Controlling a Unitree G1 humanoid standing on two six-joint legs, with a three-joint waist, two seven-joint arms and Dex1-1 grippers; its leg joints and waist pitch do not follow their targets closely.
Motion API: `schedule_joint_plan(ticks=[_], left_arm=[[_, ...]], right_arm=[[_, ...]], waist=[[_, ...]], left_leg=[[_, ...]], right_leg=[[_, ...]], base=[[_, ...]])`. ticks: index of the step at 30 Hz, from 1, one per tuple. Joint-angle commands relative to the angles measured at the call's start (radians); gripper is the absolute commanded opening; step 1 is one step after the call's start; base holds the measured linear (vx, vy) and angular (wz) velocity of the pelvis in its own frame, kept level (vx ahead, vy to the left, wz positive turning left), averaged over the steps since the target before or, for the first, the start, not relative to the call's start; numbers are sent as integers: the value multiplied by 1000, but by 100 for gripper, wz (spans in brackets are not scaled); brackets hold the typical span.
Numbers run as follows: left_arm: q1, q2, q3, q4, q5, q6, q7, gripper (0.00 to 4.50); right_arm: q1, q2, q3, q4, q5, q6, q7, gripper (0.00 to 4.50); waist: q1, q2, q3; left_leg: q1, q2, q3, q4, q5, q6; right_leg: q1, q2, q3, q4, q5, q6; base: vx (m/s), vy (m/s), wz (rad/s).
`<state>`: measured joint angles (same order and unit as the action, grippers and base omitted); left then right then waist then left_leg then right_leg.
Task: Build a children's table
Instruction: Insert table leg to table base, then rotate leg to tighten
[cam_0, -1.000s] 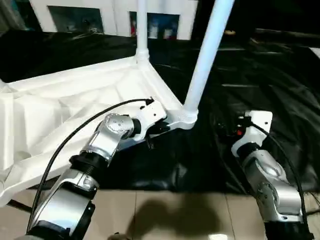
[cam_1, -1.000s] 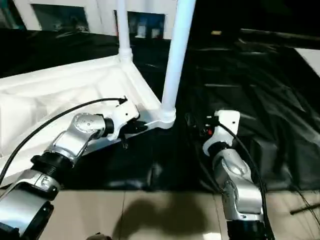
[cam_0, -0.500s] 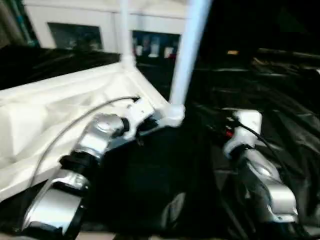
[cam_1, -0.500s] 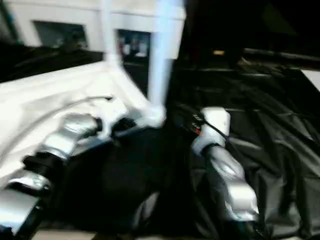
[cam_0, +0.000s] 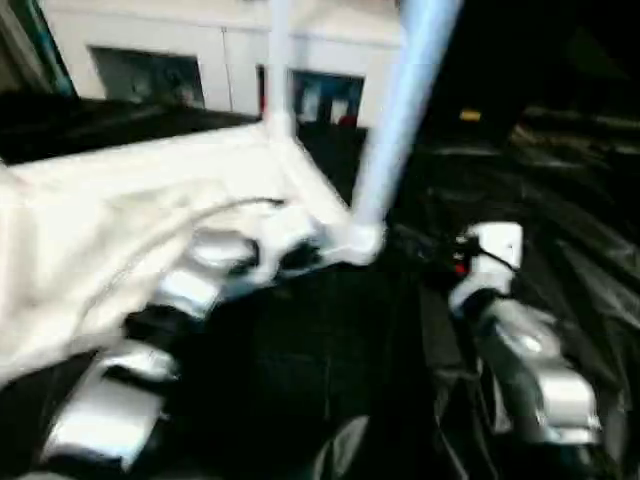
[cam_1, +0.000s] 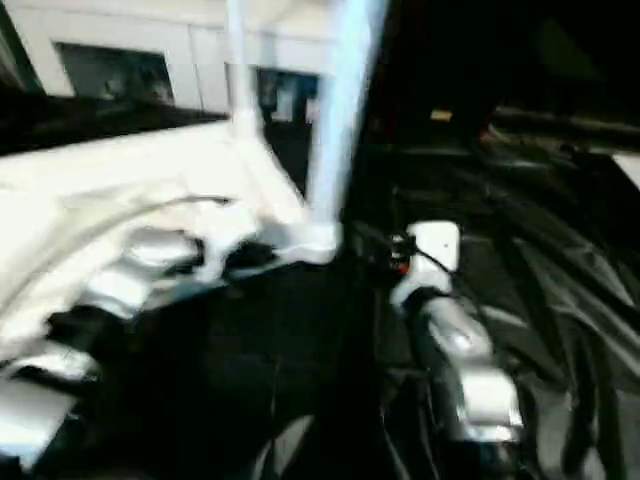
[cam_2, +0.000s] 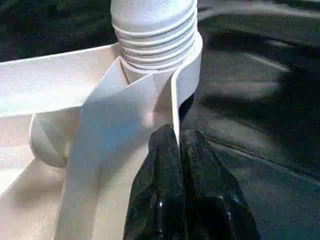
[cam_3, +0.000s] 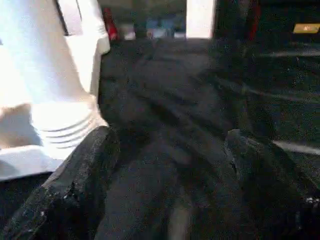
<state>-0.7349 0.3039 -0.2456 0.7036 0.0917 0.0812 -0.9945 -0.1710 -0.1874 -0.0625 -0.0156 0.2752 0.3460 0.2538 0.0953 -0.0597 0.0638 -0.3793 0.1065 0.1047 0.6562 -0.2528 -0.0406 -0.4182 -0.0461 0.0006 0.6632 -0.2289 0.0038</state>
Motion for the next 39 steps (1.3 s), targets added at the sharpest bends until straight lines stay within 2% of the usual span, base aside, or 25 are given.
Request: schedule_joint_plan(ticks=[1, 2, 3, 4, 6, 7, 8, 9, 12, 14, 18, 19, 22, 27, 38, 39], left_arm=[[-11, -15, -18, -101, -58, -56, -77, 0], [-9, -12, -22, -106, -61, -56, -89, 0], [-8, -7, -28, -111, -69, -56, -111, 0], [-8, -3, -32, -113, -73, -56, -127, 0], [-10, 6, -43, -113, -75, -67, -169, 0], [-11, 6, -43, -113, -75, -67, -170, 0], [-11, 8, -43, -113, -73, -70, -192, 0], [-11, 9, -45, -114, -72, -71, -200, 0], [-10, 15, -63, -122, -61, -81, -225, 0], [-8, 21, -78, -126, -49, -94, -234, 0], [-4, 33, -99, -129, -21, -121, -242, 0], [0, 35, -101, -134, -18, -121, -247, 0], [13, 43, -106, -152, -18, -116, -256, 0], [30, 50, -119, -171, -23, -115, -265, 0], [43, 55, -125, -192, -21, -104, -272, 0], [44, 57, -126, -192, -21, -105, -272, 0]], right_arm=[[2, -21, 9, -5, 0, 10, 53, 369], [3, -30, 10, -4, 5, 8, 71, 369], [6, -46, 15, -2, 19, 6, 108, 369], [11, -63, 22, 1, 30, -1, 144, 369], [33, -99, 32, -1, 77, -51, 280, 369], [34, -101, 32, -2, 80, -52, 287, 369], [48, -120, 33, -9, 123, -51, 368, 369], [52, -130, 33, -11, 134, -44, 391, 388], [56, -170, 33, 3, 136, -38, 450, 407], [60, -205, 44, 12, 125, -42, 499, 425], [56, -274, 91, 45, 82, -76, 586, 448], [48, -276, 98, 60, 62, -99, 585, 448], [14, -257, 112, 90, 34, -128, 571, 448], [-22, -240, 158, 137, 0, -162, 581, 448], [-68, -216, 182, 219, -20, -213, 614, 448], [-75, -212, 182, 235, -21, -223, 619, 432]], waist=[[5, -1, -77], [6, 4, -72], [5, 5, -70], [2, 3, -67], [14, 7, -60], [15, 6, -59], [17, 6, -58], [18, 7, -57], [17, 3, -57], [18, 3, -56], [19, 1, -58], [20, -3, -58], [19, -5, -62], [18, -1, -62], [19, 4, -62], [20, 5, -61]], left_leg=[[24, 87, -2, -76, 209, 78], [37, 101, 11, -83, 118, 82], [42, 105, 19, -85, 82, 85], [36, 111, 32, -90, 30, 89], [38, 123, 50, -97, -74, 58], [38, 123, 52, -98, -102, 48], [40, 125, 52, -100, -124, 36], [42, 128, 53, -105, -150, 22], [36, 128, 50, -110, -149, 9], [38, 128, 51, -110, -148, 8], [31, 127, 51, -111, -128, 17], [29, 127, 51, -110, -118, 20], [25, 126, 51, -108, -86, 30], [26, 127, 53, -106, -56, 51], [27, 133, 63, -107, -58, 52], [28, 135, 63, -108, -61, 49]], right_leg=[[81, -103, 38, -56, 237, -256], [67, -102, 32, -63, 175, -297], [62, -101, 29, -67, 148, -314], [68, -104, 28, -71, 103, -328], [63, -112, 30, -88, -26, -309], [64, -112, 30, -91, -62, -300], [64, -113, 29, -94, -98, -289], [63, -113, 28, -99, -141, -274], [62, -111, 25, -99, -158, -253], [58, -111, 25, -103, -175, -243], [59, -111, 23, -104, -160, -235], [58, -114, 24, -104, -150, -238], [60, -113, 21, -97, -104, -249], [58, -109, 18, -90, -43, -269], [57, -112, 11, -87, -2, -290], [56, -113, 10, -88, -4, -291]], base=[[0, 0, 0], [-57, -18, 20], [-57, -18, 20], [-61, -19, 20], [-61, -11, 12], [-59, -9, 9], [0, 0, 0], [-55, -7, 7], [-22, 0, 3], [0, 0, 0], [0, 0, 0], [0, 0, 0], [0, 0, 0], [0, 0, 0], [0, 0, 0], [0, 0, 0]])
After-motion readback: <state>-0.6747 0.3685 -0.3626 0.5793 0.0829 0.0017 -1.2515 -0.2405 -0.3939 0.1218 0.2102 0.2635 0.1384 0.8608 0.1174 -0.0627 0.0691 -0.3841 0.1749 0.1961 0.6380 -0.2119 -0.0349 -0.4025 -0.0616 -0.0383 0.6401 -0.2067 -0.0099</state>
